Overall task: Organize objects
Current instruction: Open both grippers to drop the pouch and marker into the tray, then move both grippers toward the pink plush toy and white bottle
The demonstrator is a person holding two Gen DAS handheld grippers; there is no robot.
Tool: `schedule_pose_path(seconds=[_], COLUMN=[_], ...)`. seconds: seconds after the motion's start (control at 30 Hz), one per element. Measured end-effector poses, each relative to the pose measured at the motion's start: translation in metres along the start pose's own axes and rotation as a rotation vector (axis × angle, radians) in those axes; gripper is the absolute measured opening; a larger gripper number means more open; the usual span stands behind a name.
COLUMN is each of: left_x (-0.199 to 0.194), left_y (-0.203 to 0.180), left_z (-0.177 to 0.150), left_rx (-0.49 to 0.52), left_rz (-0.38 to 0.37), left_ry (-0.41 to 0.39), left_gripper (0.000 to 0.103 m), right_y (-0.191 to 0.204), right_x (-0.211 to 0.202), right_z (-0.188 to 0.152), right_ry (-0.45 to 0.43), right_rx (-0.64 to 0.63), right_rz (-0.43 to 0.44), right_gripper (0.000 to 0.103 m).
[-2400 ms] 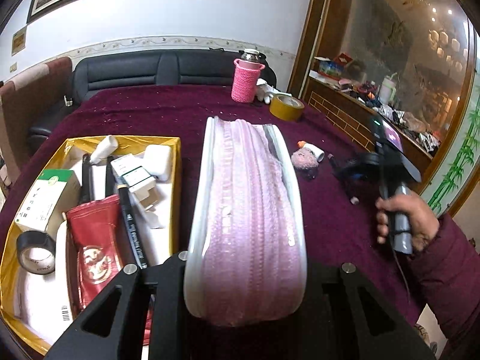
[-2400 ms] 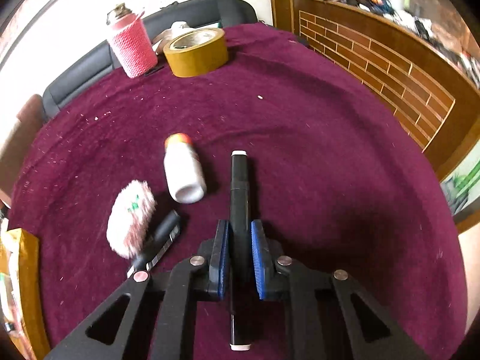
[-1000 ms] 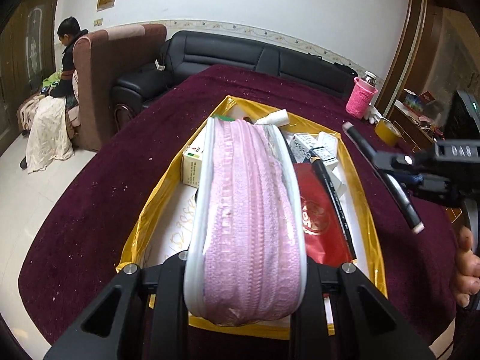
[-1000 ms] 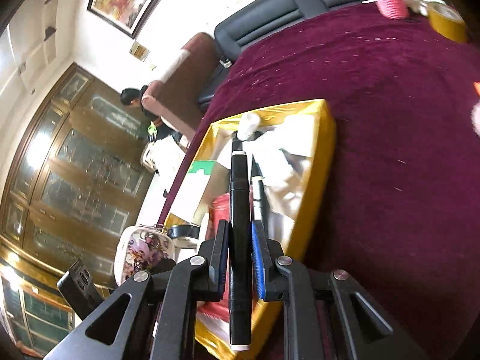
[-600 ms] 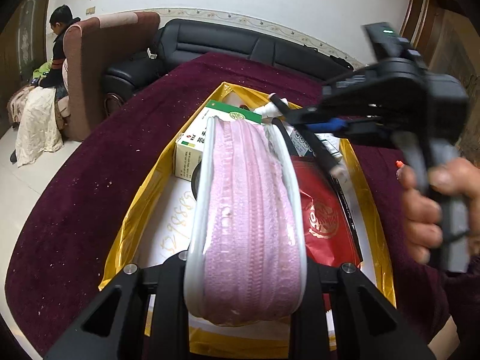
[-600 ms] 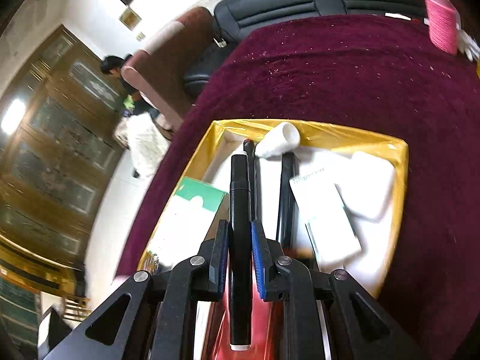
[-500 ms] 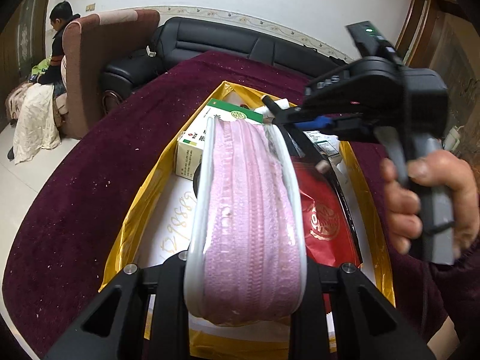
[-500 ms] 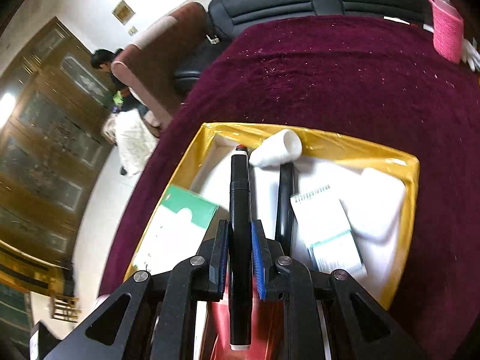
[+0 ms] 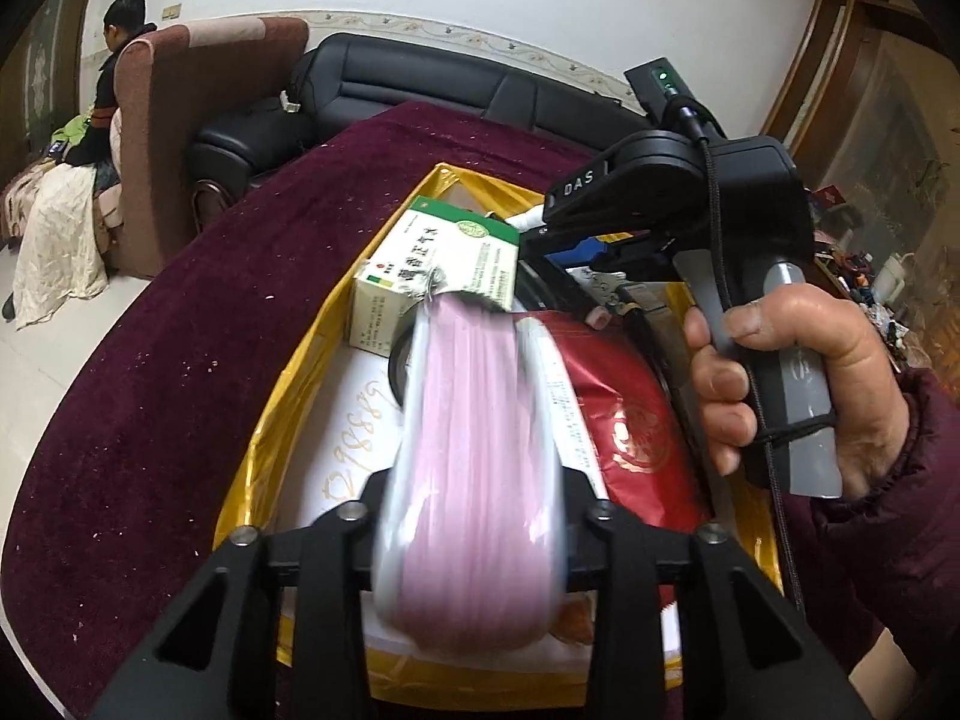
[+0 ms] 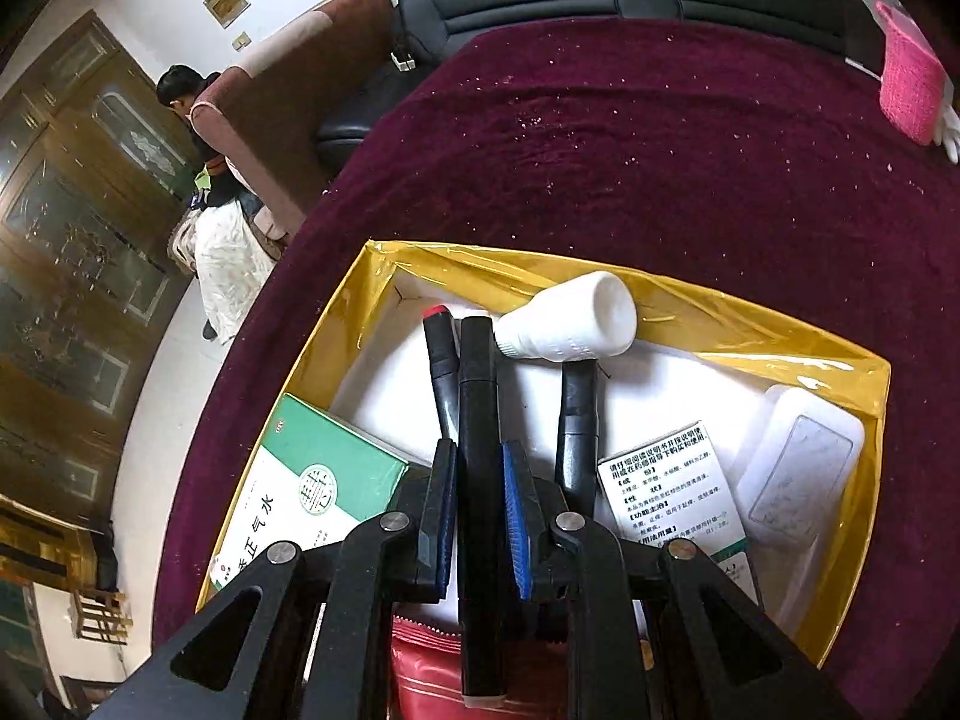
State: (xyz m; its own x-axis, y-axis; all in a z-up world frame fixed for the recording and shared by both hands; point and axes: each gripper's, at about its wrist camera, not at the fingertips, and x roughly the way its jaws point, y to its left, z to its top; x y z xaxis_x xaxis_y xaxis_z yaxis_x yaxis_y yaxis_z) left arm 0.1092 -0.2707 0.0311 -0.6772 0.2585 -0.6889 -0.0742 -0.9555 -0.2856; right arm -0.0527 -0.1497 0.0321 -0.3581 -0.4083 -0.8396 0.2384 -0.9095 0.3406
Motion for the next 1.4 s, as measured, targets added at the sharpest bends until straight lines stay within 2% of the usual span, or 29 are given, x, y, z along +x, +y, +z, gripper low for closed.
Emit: schedule_pose_path(seconds=[0.1,0.13,0.2,0.27,0.33,0.57,0.83,1.4], left_x=[-0.006,-0.009,-0.015,-0.021,-0.028,-0.046,-0.060,-0.051], left_y=[-0.008,-0.011,-0.014,-0.015,-0.018,-0.040,-0.087,-0.178], left_z=[-0.001,-0.001,-0.001,0.000,-0.001,0.000,-0.005,-0.017], left_rx=[0.031,0.043,0.051,0.045,0.047,0.090,0.203,0.396], left_rz=[0.013,0.024,0.039,0.044,0.063,0.147,0.204,0.235], left_ry=[-0.014,-0.026,-0.041,-0.048,-0.054,-0.076,-0.107,-0.082], left_gripper=[0.056,0.063,0.072,0.080,0.083,0.089,0.092,0.092], right_y=[-0.005,-0.006,-0.005,-0.005,-0.005,-0.009,-0.038,-0.156], right_x=[-0.008,-0.012,-0.023,-0.039,-0.052,-0.100,-0.143,-0.206], right_z=[-0.002,-0.004,-0.007,-0.014,-0.020,-0.052,-0.085,-0.128], right_ry=[-0.006,-0.008,-0.026,-0.058,-0.085,-0.178,-0.246,-0.349], right_rx=[0.033,0.036,0.030,0.016,0.006,-0.048,-0.058,0.112], right_rz=[0.024,0.033,0.053,0.056,0.065,0.064,0.033,-0.004], right_gripper=[0.020,0.024,0.033,0.053,0.062,0.074,0.078,0.083])
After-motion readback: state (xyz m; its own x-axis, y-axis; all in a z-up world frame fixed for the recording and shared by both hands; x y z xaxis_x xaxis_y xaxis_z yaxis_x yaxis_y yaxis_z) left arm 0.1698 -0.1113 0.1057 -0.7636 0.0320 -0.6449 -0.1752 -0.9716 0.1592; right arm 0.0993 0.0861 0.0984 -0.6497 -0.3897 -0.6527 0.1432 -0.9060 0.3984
